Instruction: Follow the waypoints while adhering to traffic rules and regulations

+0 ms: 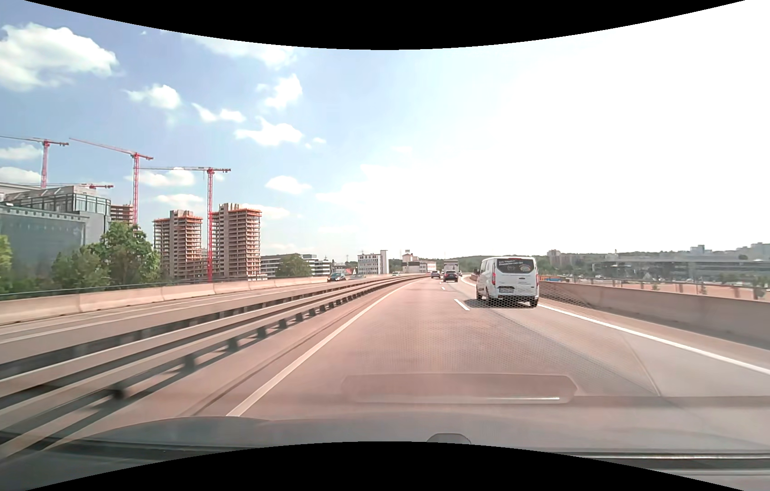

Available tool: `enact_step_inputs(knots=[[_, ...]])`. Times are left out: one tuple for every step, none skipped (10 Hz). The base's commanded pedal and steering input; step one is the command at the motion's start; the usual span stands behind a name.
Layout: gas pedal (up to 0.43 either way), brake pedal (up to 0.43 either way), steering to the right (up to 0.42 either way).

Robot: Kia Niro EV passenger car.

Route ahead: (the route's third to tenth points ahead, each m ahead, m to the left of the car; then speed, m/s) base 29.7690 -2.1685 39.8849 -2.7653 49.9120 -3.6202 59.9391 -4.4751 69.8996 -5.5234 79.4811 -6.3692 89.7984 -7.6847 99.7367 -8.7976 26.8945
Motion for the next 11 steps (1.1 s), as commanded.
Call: enact_step_inputs(knots=[[0.189, 0.000, 0.005], [0.189, 0.000, 0.005], [0.177, 0.000, 0.005], [0.177, 0.000, 0.005], [0.177, 0.000, 0.006], [0.177, 0.000, 0.007], [0.177, 0.000, 0.007], [0.177, 0.000, 0.007], [0.177, 0.000, 0.007], [0.177, 0.000, 0.007], [0.177, 0.000, 0.007]])
